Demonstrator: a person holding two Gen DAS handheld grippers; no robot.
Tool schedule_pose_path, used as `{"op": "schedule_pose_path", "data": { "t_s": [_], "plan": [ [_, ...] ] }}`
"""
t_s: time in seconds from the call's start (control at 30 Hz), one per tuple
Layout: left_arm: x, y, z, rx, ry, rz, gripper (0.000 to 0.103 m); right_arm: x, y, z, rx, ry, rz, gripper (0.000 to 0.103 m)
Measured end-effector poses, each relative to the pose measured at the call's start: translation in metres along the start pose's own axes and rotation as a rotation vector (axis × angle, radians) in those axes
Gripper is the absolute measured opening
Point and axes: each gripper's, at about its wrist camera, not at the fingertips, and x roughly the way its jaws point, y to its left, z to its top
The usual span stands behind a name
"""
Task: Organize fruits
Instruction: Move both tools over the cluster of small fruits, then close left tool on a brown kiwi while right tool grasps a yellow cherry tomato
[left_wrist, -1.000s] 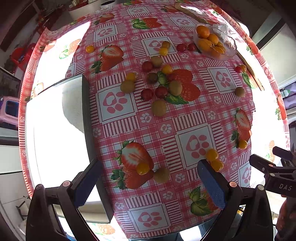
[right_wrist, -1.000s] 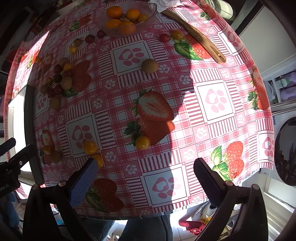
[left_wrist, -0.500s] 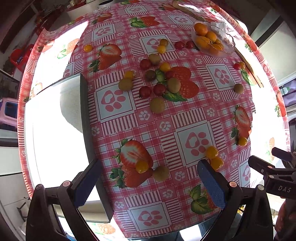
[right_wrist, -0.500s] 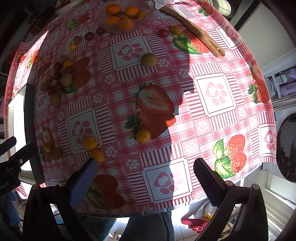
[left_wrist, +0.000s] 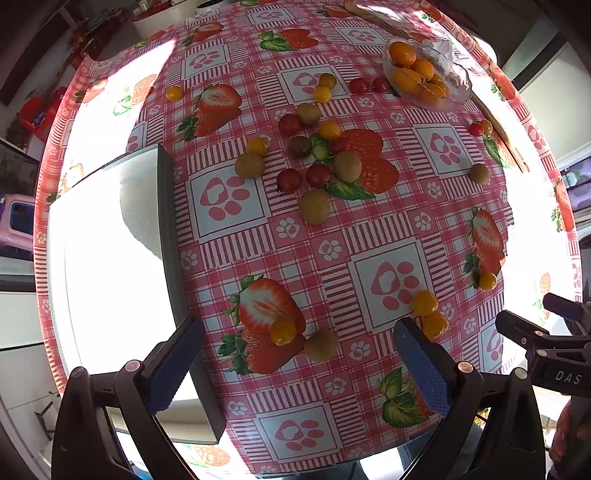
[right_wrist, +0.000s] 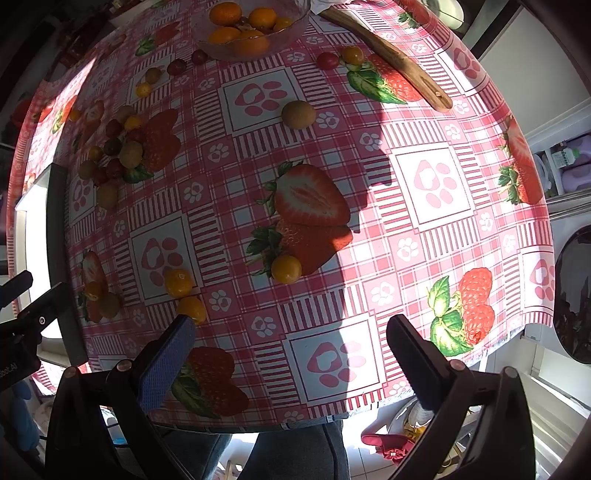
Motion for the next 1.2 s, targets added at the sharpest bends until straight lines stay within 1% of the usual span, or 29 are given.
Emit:
{"op": "schedule_pose_path", "data": {
  "t_s": [0.13,0.3,0.43,0.67,0.73,0.77,0.8,0.93,0.97,1.0,1.03,1.07,1.13,1.2],
  "plan": [
    [0.002,-0.001,-0.001,-0.008,-0.003,0.004,0.103,0.000,0.004,-0.002,0.015,0.014,-0.007,0.103],
    [0.007,-0.001,0.001,-0.017,-0.005,0.017,0.103,0.002,-0.003,-0.004,0.022,0.002,-0.011,0.103],
    [0.013,0.000,0.008,-0.027,-0.011,0.026,0.103,0.007,-0.012,-0.007,0.029,-0.006,-0.016,0.103],
    [0.030,0.000,0.029,-0.050,-0.024,0.013,0.103,0.015,-0.026,-0.010,0.023,-0.019,-0.020,0.103],
    [0.036,-0.001,0.036,-0.052,-0.024,0.009,0.095,0.019,-0.027,-0.009,0.012,-0.022,-0.024,0.103],
    [0.040,-0.001,0.040,-0.051,-0.016,0.007,0.088,0.025,-0.029,-0.013,0.000,-0.032,-0.028,0.103],
    [0.045,-0.002,0.044,-0.051,-0.009,0.003,0.086,0.028,-0.029,-0.012,-0.005,-0.031,-0.029,0.103],
    [0.061,0.006,0.064,-0.080,-0.020,0.012,0.086,0.037,-0.024,-0.007,-0.029,-0.024,-0.025,0.099],
    [0.064,0.007,0.066,-0.087,-0.022,0.012,0.084,0.037,-0.020,-0.004,-0.033,-0.018,-0.022,0.096],
    [0.066,0.009,0.069,-0.092,-0.022,0.013,0.076,0.040,-0.019,-0.002,-0.037,-0.011,-0.014,0.088],
    [0.070,0.011,0.075,-0.096,-0.013,0.009,0.073,0.044,-0.019,-0.001,-0.041,0.000,-0.004,0.084],
    [0.074,0.014,0.080,-0.105,-0.004,0.002,0.072,0.047,-0.018,-0.001,-0.043,0.010,0.003,0.080],
    [0.080,0.016,0.086,-0.109,0.001,0.006,0.070,0.051,-0.018,-0.002,-0.052,0.020,-0.005,0.075],
    [0.086,0.020,0.093,-0.114,0.018,0.006,0.046,0.051,-0.015,-0.006,-0.067,0.013,-0.023,0.073]
  ]
}}
